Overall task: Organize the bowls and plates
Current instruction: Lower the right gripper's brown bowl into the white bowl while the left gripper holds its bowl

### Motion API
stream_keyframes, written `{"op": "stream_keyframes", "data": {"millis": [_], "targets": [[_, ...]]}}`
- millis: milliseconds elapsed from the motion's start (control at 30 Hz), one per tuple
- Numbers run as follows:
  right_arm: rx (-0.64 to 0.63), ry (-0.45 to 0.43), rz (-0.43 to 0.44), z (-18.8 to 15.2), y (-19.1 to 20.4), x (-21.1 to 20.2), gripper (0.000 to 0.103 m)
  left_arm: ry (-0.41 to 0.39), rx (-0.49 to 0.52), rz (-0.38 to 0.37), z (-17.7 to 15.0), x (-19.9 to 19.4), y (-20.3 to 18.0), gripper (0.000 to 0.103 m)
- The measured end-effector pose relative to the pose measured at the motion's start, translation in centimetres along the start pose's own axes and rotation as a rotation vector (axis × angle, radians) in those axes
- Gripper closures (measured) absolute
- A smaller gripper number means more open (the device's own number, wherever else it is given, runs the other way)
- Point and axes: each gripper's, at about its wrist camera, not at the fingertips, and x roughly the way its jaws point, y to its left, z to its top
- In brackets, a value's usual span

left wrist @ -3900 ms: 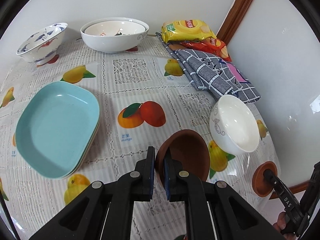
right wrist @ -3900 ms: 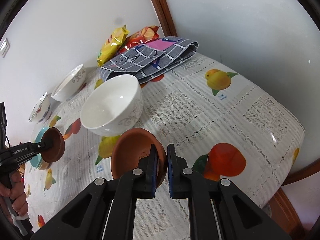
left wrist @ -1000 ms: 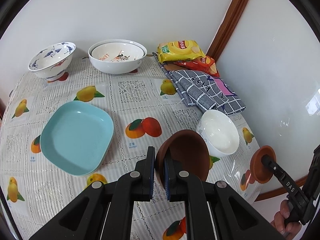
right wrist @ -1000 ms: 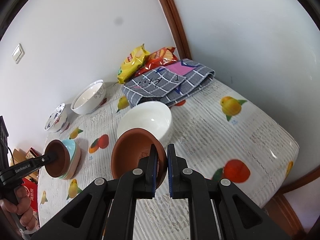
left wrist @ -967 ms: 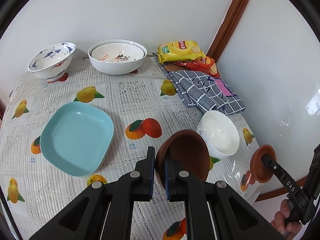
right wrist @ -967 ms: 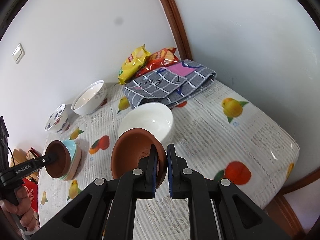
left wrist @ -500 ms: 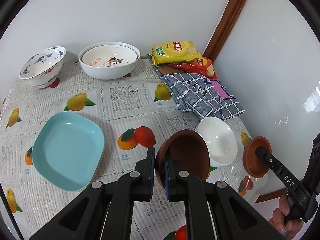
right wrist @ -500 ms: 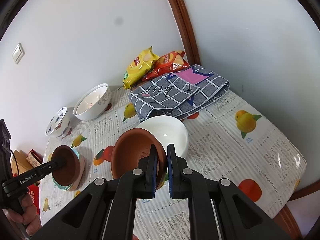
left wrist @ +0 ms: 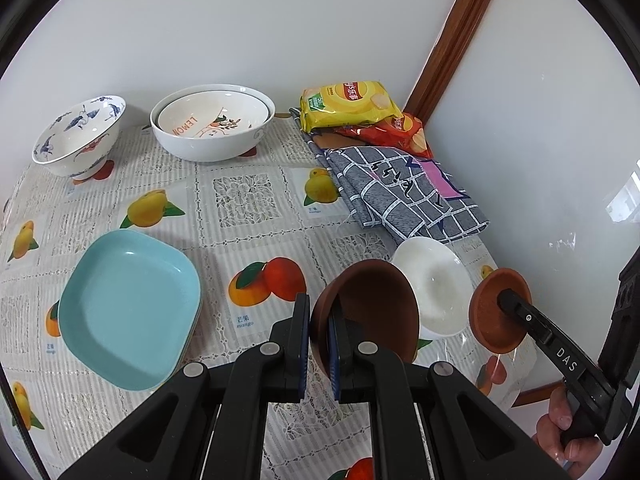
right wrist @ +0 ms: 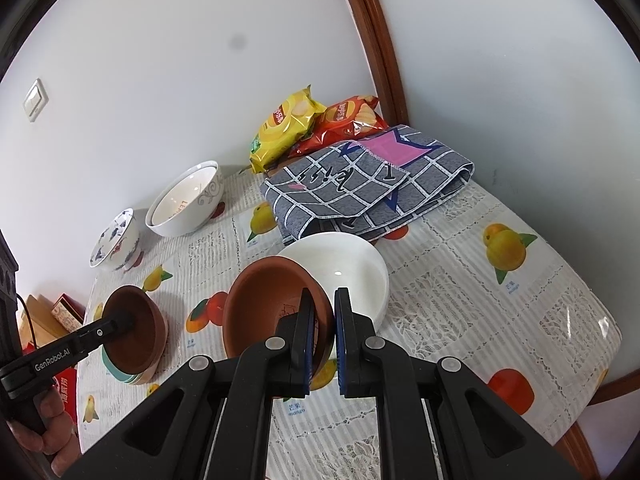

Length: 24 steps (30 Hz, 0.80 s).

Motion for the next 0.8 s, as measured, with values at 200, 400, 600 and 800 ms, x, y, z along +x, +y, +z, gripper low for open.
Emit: {"op": "stream_keyframes", "data": {"millis": [200, 400, 600, 800], "targets": [[-0.013, 0.018, -0.014, 0.6, 0.0, 1.4, 0.094, 0.002, 0.002, -0.003, 0.5, 0.4, -0.1, 0.095], [-0.044, 0.058, -0.052, 1.1, -0.2, 4.2, 0.094, 0.012, 0.001, 0.016, 1.1, 1.8, 0.2, 0.095], [-0.074, 0.099, -0.093, 1.3, -0.3, 6.9, 0.094, 0.035, -0.004, 0.019, 1.6, 3.6, 0.5, 0.095], [-0.089, 0.141, -0.112, 1.2, -0.4, 9.1, 0.094, 0.055, -0.007, 0.017, 1.8, 5.1, 0.7, 0.095]]}}
